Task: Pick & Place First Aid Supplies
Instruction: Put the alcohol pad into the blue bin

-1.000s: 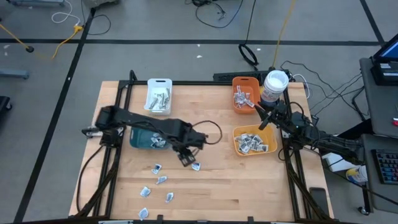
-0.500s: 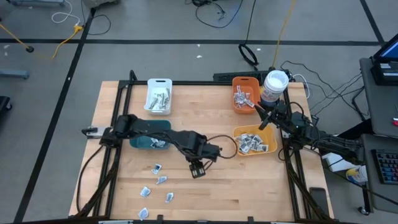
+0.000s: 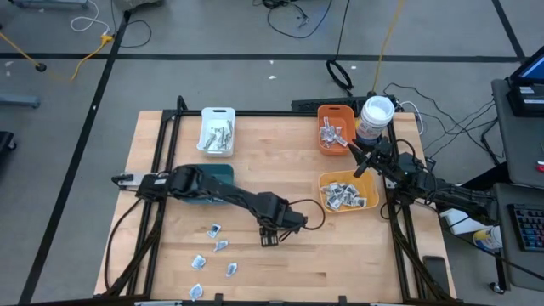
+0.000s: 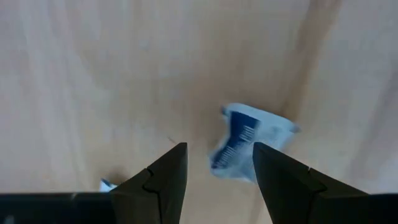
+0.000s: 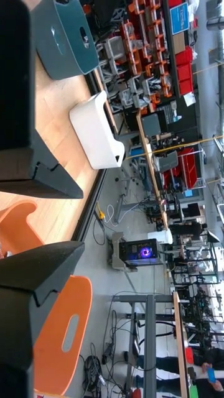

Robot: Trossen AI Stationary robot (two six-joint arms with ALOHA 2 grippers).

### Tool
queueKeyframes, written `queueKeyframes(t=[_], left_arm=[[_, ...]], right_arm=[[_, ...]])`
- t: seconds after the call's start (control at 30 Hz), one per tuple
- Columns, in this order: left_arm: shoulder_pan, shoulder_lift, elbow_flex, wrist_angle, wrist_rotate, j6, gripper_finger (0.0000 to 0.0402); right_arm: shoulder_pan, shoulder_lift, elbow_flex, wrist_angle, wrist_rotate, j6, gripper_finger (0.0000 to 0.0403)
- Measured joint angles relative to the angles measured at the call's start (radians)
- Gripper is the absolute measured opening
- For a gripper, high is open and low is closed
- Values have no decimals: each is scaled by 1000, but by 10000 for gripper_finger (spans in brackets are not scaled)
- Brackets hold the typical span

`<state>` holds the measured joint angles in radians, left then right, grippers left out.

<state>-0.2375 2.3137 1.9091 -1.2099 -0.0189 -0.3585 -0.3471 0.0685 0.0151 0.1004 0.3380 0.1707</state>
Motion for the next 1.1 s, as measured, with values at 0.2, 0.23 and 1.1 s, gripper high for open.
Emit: queueKeyframes(t=[0.2, 0.23, 1.1], left_arm=[[-1, 17, -2, 15, 16, 88, 186], [-1, 21, -3, 16, 31, 108, 185], [40, -112, -5, -85, 79, 303, 3]], right_arm=[[0, 0, 0, 0, 0, 0, 116], [0, 0, 0, 0, 0, 0, 116], [0, 0, 0, 0, 0, 0, 116]])
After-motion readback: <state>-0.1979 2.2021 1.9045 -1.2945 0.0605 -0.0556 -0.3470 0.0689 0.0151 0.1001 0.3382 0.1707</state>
